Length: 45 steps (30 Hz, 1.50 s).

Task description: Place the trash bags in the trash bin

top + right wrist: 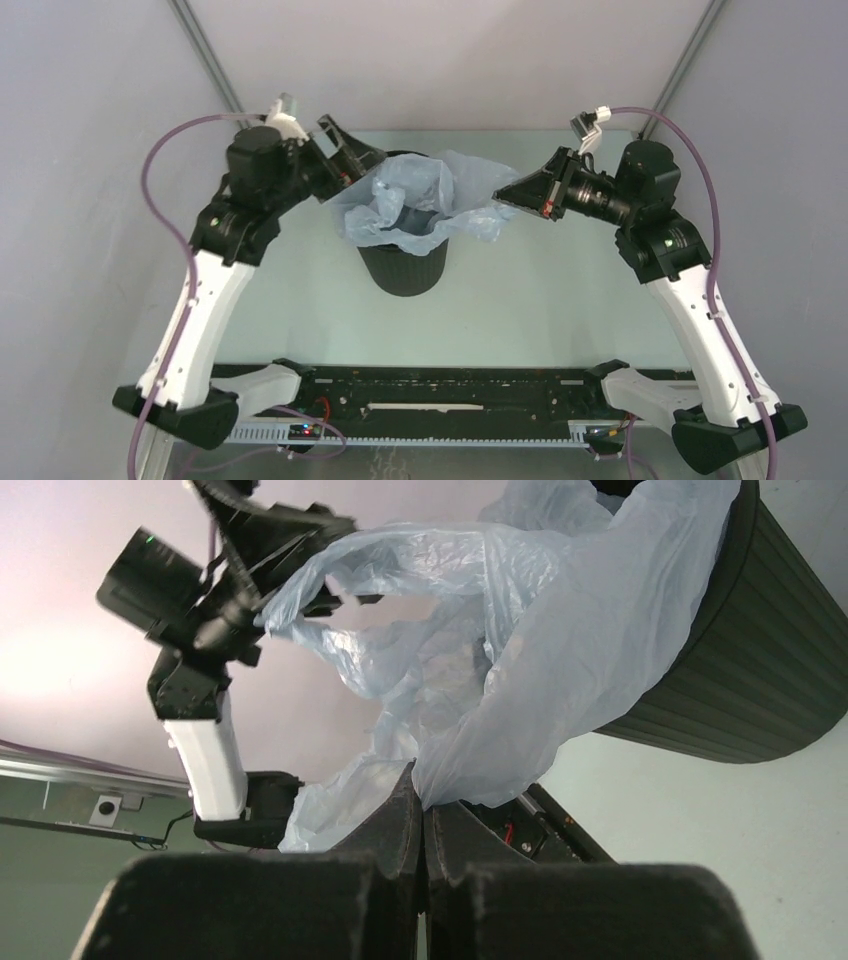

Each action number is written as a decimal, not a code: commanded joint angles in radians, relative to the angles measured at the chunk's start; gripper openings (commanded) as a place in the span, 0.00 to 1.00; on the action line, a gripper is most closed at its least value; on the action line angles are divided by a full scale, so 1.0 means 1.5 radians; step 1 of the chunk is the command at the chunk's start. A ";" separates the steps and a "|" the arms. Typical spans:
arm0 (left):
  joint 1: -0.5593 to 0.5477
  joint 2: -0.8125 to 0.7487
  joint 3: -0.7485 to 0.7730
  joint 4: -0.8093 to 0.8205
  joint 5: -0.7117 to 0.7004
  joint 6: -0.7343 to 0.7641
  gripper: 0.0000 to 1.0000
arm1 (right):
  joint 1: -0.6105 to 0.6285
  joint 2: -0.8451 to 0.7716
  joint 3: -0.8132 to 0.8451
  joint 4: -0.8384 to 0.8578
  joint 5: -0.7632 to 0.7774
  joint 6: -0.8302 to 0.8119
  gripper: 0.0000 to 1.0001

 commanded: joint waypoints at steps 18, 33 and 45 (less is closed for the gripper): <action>-0.006 -0.007 0.026 -0.194 -0.166 0.078 0.64 | 0.013 -0.014 0.000 0.040 0.034 -0.005 0.00; -0.053 0.250 0.069 -0.150 -0.152 0.068 0.58 | 0.043 -0.014 0.000 0.020 0.066 -0.019 0.00; -0.073 0.107 0.110 -0.165 -0.141 0.136 0.83 | 0.038 0.049 0.000 0.037 0.035 -0.060 0.00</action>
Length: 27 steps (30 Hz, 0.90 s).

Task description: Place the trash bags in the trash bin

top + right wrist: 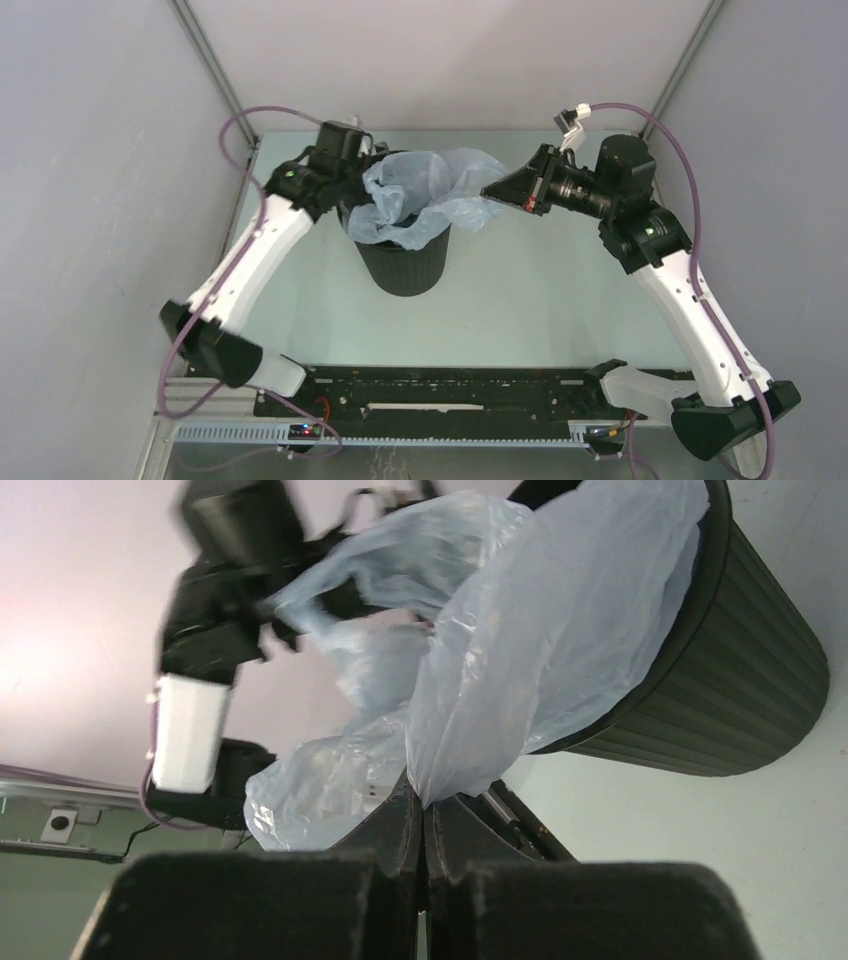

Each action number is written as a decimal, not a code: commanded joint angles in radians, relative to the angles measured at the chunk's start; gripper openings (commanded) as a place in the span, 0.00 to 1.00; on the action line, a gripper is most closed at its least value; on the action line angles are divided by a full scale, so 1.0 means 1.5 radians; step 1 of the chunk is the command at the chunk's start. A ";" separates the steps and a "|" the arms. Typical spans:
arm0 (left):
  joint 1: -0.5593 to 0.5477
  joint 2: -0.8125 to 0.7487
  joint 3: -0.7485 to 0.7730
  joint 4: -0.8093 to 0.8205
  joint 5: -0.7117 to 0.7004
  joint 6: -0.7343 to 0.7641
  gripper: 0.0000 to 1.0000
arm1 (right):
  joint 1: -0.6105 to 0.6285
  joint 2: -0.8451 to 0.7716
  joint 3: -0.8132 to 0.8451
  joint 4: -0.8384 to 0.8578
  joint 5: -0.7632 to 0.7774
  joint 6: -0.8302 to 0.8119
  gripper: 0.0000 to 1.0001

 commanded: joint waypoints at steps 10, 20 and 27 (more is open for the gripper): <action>0.127 -0.244 0.076 -0.073 0.092 0.020 0.98 | -0.011 0.030 0.023 0.007 -0.042 -0.049 0.00; 0.047 -0.352 0.017 0.143 0.170 -0.003 1.00 | 0.003 0.047 0.045 0.006 -0.037 -0.051 0.00; 0.029 -0.308 0.040 0.060 0.046 -0.011 1.00 | 0.010 0.045 0.049 0.001 -0.021 -0.056 0.00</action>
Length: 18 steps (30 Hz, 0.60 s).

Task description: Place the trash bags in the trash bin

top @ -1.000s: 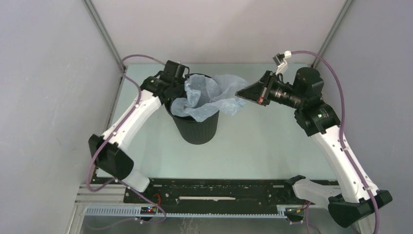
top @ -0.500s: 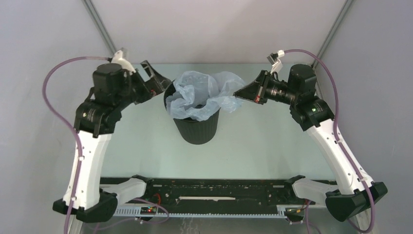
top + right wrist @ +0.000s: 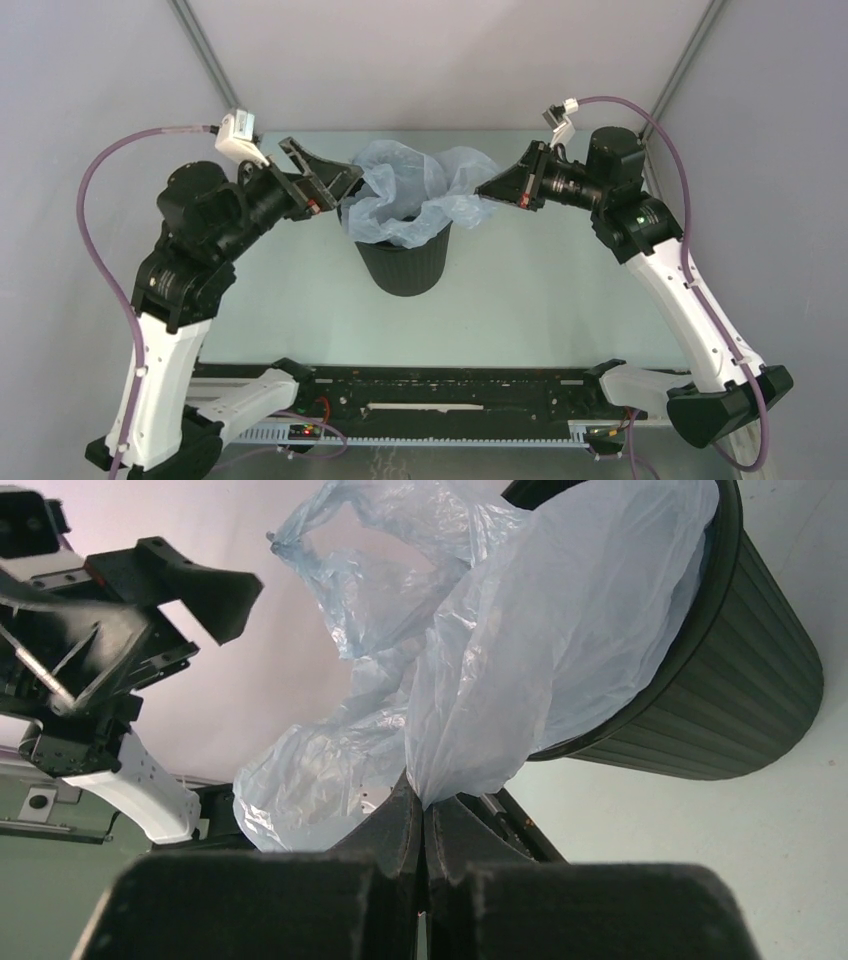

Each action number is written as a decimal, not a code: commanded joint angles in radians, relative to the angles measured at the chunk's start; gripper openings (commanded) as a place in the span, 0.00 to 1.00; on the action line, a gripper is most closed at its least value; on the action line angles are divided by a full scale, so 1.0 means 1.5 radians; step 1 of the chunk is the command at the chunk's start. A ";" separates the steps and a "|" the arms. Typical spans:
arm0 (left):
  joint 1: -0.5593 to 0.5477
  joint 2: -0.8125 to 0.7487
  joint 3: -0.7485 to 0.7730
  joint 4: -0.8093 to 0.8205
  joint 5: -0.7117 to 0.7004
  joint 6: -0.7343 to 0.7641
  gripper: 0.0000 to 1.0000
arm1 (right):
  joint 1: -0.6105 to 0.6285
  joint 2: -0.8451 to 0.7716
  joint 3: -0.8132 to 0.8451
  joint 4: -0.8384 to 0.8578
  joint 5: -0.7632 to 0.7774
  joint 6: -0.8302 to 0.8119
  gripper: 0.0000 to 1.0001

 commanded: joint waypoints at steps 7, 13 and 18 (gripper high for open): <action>-0.004 0.151 0.078 -0.038 -0.027 -0.002 0.88 | 0.019 -0.005 0.031 0.002 0.025 -0.021 0.00; 0.000 0.256 0.109 -0.055 0.026 -0.014 0.21 | 0.012 -0.016 0.033 -0.022 0.070 -0.050 0.00; -0.003 0.341 0.175 0.007 0.062 -0.012 0.01 | 0.008 -0.031 0.030 -0.035 0.151 -0.086 0.00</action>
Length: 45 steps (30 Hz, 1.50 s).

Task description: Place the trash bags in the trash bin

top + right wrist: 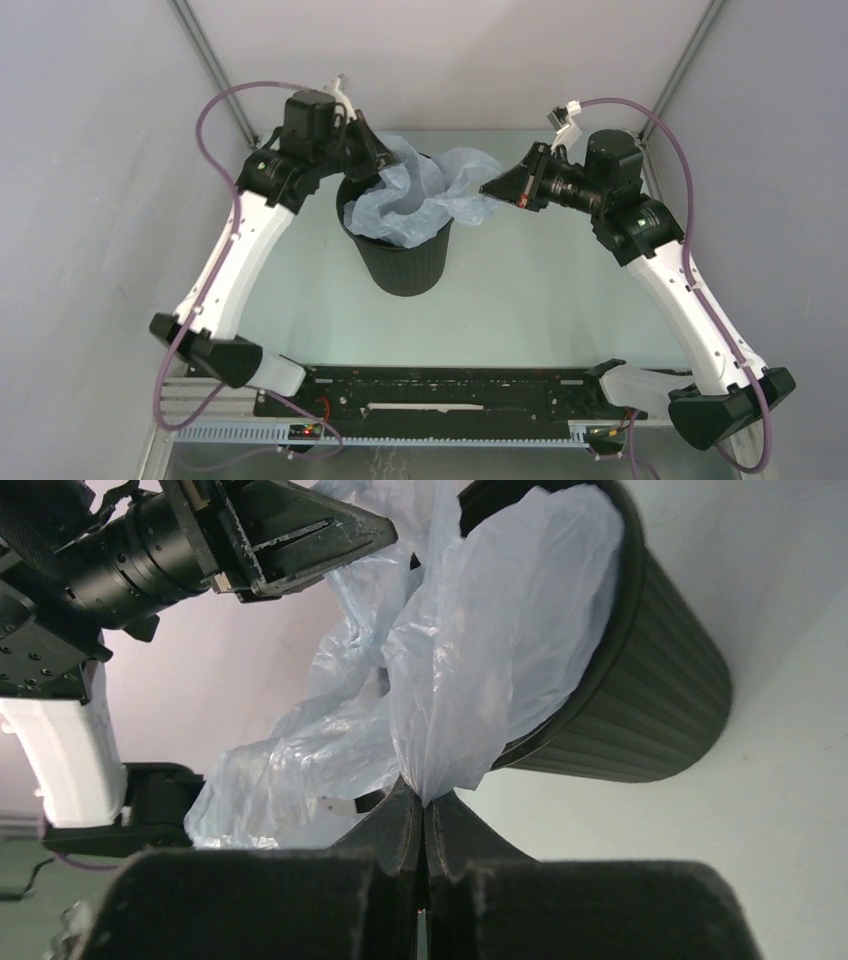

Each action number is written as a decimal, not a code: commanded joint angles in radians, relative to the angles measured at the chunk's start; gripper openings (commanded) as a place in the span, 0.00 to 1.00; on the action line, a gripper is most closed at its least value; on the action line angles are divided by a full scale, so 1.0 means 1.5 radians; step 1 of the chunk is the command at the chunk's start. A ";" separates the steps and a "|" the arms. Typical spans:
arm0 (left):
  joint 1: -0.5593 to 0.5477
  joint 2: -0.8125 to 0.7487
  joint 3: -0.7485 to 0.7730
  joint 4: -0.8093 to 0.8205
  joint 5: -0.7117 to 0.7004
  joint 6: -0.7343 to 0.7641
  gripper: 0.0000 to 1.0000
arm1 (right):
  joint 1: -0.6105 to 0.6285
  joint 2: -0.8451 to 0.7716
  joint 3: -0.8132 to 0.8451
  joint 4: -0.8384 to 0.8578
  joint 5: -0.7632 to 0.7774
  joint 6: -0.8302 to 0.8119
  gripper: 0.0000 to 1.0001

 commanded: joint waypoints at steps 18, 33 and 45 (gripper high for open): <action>0.220 -0.170 -0.297 0.220 0.133 0.065 0.00 | 0.098 0.156 0.063 0.034 0.084 -0.089 0.00; 0.319 -0.054 -0.204 0.301 0.154 0.016 0.00 | -0.057 0.297 0.227 -0.130 -0.019 -0.174 0.00; 0.345 0.124 -0.093 0.300 0.194 -0.007 0.00 | -0.097 0.474 0.384 -0.198 -0.027 -0.190 0.01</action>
